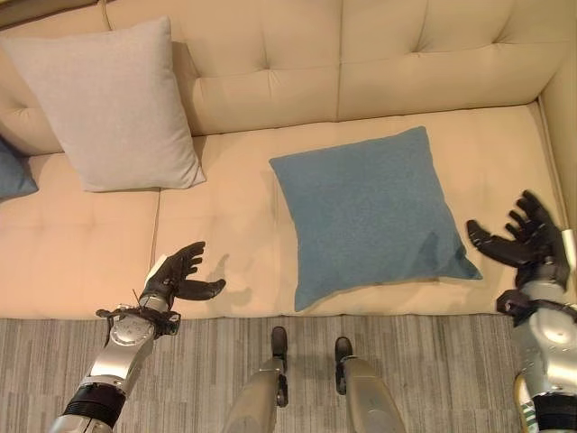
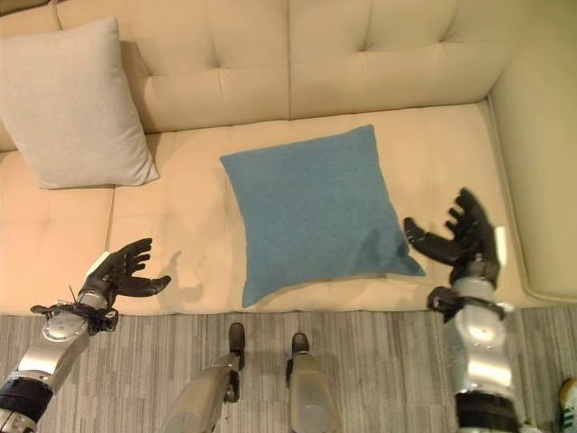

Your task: Pick up all the scattered cushions and arrange them neatly on the sofa.

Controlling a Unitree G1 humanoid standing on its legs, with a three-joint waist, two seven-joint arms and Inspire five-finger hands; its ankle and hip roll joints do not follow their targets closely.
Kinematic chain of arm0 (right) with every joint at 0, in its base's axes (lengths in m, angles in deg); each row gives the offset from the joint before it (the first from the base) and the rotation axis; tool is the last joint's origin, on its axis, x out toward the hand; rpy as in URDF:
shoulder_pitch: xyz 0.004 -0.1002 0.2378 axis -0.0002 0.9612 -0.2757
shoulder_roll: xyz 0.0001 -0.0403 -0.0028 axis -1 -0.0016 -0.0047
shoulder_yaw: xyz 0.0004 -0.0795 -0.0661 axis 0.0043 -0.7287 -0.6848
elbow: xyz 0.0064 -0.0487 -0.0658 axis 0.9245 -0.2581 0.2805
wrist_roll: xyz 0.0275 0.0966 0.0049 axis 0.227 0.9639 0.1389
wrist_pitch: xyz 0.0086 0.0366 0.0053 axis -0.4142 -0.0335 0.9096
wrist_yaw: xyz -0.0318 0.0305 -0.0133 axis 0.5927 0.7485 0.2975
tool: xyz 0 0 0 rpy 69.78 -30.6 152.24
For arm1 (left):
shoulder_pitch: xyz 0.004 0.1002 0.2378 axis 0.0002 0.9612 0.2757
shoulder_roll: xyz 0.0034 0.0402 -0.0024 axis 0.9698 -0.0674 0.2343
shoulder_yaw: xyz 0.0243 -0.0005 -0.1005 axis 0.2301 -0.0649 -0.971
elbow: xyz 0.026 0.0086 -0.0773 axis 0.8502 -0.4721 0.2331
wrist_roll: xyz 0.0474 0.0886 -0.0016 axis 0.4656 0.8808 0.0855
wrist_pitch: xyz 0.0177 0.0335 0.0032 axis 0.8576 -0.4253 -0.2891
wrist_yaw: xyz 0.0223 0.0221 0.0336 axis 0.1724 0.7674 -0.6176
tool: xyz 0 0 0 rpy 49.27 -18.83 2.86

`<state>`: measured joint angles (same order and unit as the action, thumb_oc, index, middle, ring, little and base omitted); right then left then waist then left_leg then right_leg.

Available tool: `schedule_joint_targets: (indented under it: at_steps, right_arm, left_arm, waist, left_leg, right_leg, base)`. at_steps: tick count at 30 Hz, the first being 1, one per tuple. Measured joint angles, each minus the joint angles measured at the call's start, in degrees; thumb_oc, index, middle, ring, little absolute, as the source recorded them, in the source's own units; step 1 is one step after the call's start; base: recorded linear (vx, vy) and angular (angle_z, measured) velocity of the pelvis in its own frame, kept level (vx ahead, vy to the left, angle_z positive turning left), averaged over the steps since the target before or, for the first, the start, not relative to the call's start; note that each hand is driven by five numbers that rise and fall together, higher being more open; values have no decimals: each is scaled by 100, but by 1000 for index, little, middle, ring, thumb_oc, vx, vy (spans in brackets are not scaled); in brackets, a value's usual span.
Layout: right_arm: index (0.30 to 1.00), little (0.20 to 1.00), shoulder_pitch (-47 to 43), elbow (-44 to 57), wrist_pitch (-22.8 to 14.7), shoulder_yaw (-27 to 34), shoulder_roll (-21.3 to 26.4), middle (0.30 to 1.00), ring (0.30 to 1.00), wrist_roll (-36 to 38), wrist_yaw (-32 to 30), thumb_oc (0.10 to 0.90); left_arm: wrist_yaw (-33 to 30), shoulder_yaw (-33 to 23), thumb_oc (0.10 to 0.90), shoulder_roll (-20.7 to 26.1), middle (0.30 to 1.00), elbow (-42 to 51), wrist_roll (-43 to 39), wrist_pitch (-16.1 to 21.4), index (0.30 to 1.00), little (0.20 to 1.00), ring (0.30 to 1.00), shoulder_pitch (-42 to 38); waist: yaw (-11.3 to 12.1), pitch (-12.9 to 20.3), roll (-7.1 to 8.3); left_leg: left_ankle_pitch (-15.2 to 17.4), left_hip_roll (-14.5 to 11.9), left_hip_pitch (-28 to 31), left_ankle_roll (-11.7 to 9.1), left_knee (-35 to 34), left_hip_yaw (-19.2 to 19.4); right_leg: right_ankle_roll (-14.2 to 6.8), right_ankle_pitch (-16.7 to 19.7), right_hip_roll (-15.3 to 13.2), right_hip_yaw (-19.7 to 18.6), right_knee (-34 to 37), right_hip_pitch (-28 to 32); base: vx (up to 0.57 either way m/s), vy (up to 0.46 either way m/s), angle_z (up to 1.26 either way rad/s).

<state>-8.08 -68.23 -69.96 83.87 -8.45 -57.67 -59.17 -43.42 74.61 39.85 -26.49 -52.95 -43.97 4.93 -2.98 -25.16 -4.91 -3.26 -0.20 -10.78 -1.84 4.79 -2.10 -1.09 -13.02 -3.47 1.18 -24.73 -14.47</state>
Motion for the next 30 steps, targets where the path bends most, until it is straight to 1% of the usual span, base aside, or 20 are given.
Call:
schedule_joint_targets:
  at_steps: [2, 3, 4, 7, 10, 12, 13, 14, 15, 16, 17, 18, 21, 23, 26, 30]
  right_arm:
    - [900, 900, -113, -250, 63, -151, 279, 900, 900, -62, 38, 800]
    - [900, 900, -288, -612, 134, -331, 463, 900, 900, -67, 50, 800]
    - [900, 900, -333, -712, 208, -351, 494, 900, 900, -68, 64, 800]
    - [900, 900, -435, -1054, 320, -535, 510, 900, 900, -102, 249, 800]
    - [900, 900, -462, -1829, 432, -1087, 499, 900, 900, -92, 441, 800]
    - [900, 900, -487, -2109, 495, -1197, 409, 900, 900, -15, 522, 800]
    - [900, 900, -539, -2259, 513, -1258, 288, 900, 900, 67, 531, 800]
    - [900, 900, -526, -2252, 522, -1349, 247, 900, 900, 124, 557, 800]
    - [900, 900, -583, -2213, 524, -1541, 121, 900, 900, 284, 671, 800]
    - [900, 900, -599, -2215, 527, -1585, 95, 900, 900, 312, 697, 800]
    - [900, 900, -602, -2216, 527, -1575, 20, 900, 900, 388, 723, 800]
    - [900, 900, -629, -2227, 528, -1582, -33, 900, 900, 429, 751, 800]
    - [900, 900, -778, -2223, 528, -1644, -133, 900, 900, 515, 694, 800]
    - [900, 900, -943, -2213, 528, -1691, -187, 900, 900, 521, 611, 800]
    - [900, 900, -990, -2058, 520, -1667, -314, 900, 900, 601, 381, 800]
    - [900, 900, -996, -1966, 510, -1668, -301, 900, 900, 685, 259, 800]
  left_arm:
    - [33, 9, 800, 4, 900, 0, -98, 0, 900, 900, 900, -102]
    - [73, 106, 800, 59, 900, -43, -192, -2, 900, 900, 900, -232]
    - [99, 167, 800, 99, 900, -46, -218, -2, 900, 900, 900, -287]
    - [122, 285, 800, 110, 900, -30, -448, 5, 900, 900, 900, -349]
    - [199, 905, 800, 58, 900, -384, -834, 3, 900, 900, 900, -665]
    - [225, 1034, 800, -37, 900, -514, -967, -38, 900, 900, 900, -783]
    - [229, 1119, 800, -130, 900, -730, -1012, -58, 900, 900, 900, -908]
    - [226, 1123, 800, -202, 900, -873, -1026, -76, 900, 900, 900, -968]
    - [162, 1117, 800, -237, 900, -960, -1110, -96, 900, 900, 900, -1007]
    - [142, 1118, 800, -316, 900, -1039, -1115, -97, 900, 900, 900, -1079]
    - [90, 1101, 800, -585, 900, -1263, -1129, -96, 900, 900, 900, -1211]
    - [67, 1100, 800, -749, 900, -1398, -1186, -103, 900, 900, 900, -1276]
    - [-1, 1124, 800, -1090, 900, -1603, -1249, -104, 900, 900, 900, -1432]
    - [-77, 1130, 800, -1217, 900, -1614, -1291, -104, 900, 900, 900, -1533]
    - [-244, 1120, 800, -1348, 900, -1611, -1343, -99, 900, 900, 900, -1681]
    - [-392, 1118, 800, -1353, 900, -1616, -1358, -87, 900, 900, 900, -1903]
  waist:
    - [72, -1, 0]
    - [80, -1, 1]
    - [100, -2, -1]
    - [92, -6, -7]
    - [61, -12, -14]
    - [39, -131, 0]
    - [13, -168, 30]
    - [-18, -183, 56]
    - [-86, -251, 161]
    - [-93, -309, 183]
    - [-97, -355, 207]
    - [-108, -367, 221]
    - [-134, -399, 279]
    - [-140, -423, 314]
    - [-136, -428, 323]
    - [-137, -428, 323]
  left_leg:
    - [0, -1, 39, 0, 17, -8]
    - [0, 0, 47, 0, 55, -36]
    - [0, 0, 44, 0, 67, -48]
    - [0, 0, 39, 0, 74, -96]
    - [0, 3, -35, -1, 75, -154]
    - [-1, 7, -69, -1, 83, -150]
    - [-11, 10, -117, -13, 84, -146]
    - [-31, 7, -173, -21, 83, -158]
    - [-63, 1, -292, -32, 87, -155]
    - [-74, -7, -318, -30, 89, -156]
    - [-79, -8, -364, -27, 96, -150]
    - [-83, -7, -383, -26, 91, -151]
    - [-83, -6, -451, -25, 99, -145]
    - [-84, -8, -493, -24, 97, -135]
    - [-82, -13, -497, -21, 87, -141]
    - [-80, -14, -507, -17, 86, -142]
  right_leg:
    - [-7, -4, 4, 5, 1, 58]
    - [-9, -6, 5, 14, -1, 102]
    - [-13, -8, 9, 17, -2, 111]
    - [-31, -23, 17, 23, 8, 129]
    - [-30, -24, 28, 29, 54, 98]
    - [-28, -22, 28, 15, 9, 40]
    - [-28, -22, 26, 4, -37, -30]
    - [-24, -20, 29, 10, -47, -82]
    - [-23, -20, 30, 9, -136, -251]
    - [-12, -11, 35, 14, -137, -274]
    - [-6, -7, 41, 8, -163, -326]
    - [-1, -4, 38, 10, -156, -346]
    - [3, 1, 37, 6, -157, -419]
    - [8, 4, 40, -7, -163, -468]
    - [8, 4, 45, -3, -131, -462]
    - [11, 7, 48, -5, -103, -456]
  base:
    - [-20, -12, 8]
    - [-18, -7, 14]
    - [-17, -12, 16]
    - [-12, -16, 6]
    - [-22, -22, 7]
    - [-34, -38, -1]
    - [-49, -26, 0]
    - [-52, -16, 0]
    - [-45, -12, 2]
    - [-44, -12, -3]
    - [-48, -9, -1]
    - [-53, -4, -2]
    - [-29, 6, -1]
    - [-9, 4, -2]
    - [0, 0, 0]
    - [6, 8, 0]
